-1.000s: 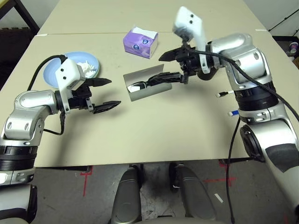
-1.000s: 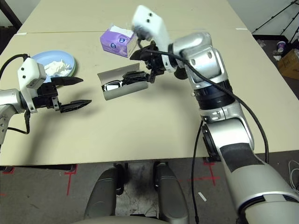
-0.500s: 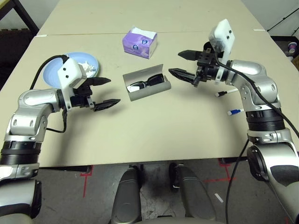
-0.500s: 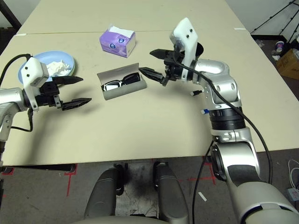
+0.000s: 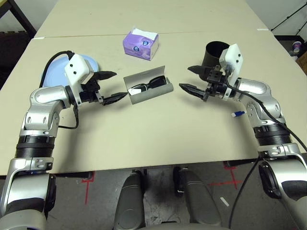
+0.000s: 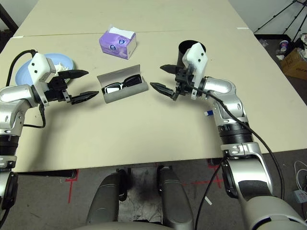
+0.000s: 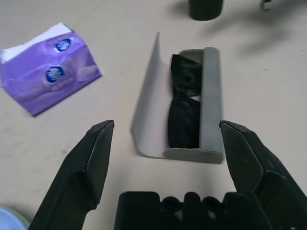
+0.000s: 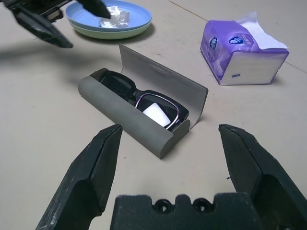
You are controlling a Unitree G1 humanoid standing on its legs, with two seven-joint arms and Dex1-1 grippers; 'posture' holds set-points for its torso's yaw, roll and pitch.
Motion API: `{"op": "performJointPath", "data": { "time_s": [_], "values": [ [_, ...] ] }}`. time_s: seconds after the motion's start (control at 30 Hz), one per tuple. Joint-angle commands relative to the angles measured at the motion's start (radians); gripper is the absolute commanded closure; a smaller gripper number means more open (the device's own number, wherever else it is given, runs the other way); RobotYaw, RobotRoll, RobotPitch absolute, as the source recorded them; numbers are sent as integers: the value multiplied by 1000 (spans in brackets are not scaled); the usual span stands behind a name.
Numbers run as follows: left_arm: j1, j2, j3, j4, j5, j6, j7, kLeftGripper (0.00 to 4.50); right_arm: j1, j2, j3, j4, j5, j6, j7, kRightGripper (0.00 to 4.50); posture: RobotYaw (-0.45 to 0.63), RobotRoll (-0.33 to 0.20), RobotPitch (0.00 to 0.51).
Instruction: Organize and tidy the items on the table.
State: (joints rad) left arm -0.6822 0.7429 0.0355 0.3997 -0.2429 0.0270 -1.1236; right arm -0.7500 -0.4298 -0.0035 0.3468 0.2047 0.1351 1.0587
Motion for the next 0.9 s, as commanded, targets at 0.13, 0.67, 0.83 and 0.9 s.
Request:
{"op": "performJointPath", "data": {
  "time_s": [0.13, 0.67, 0.83, 0.9],
  "values": [
    [-63, 7, -20, 124, 36, -70, -42, 905, 21, -23, 17, -78, 19, 13, 7, 0, -32, 0, 199],
    [-289, -43, -56, 490, 137, -289, -88, 4474, 62, -81, 40, -133, 32, 55, 33, 0, -65, 0, 202],
    [-319, -70, -67, 545, 146, -309, -137, 4474, 55, -80, 47, -113, 24, 52, 27, 0, -66, 0, 203],
    [-329, -81, -71, 565, 151, -318, -144, 4474, 52, -79, 49, -114, 23, 51, 26, 0, -76, 0, 208]
  ]
}}
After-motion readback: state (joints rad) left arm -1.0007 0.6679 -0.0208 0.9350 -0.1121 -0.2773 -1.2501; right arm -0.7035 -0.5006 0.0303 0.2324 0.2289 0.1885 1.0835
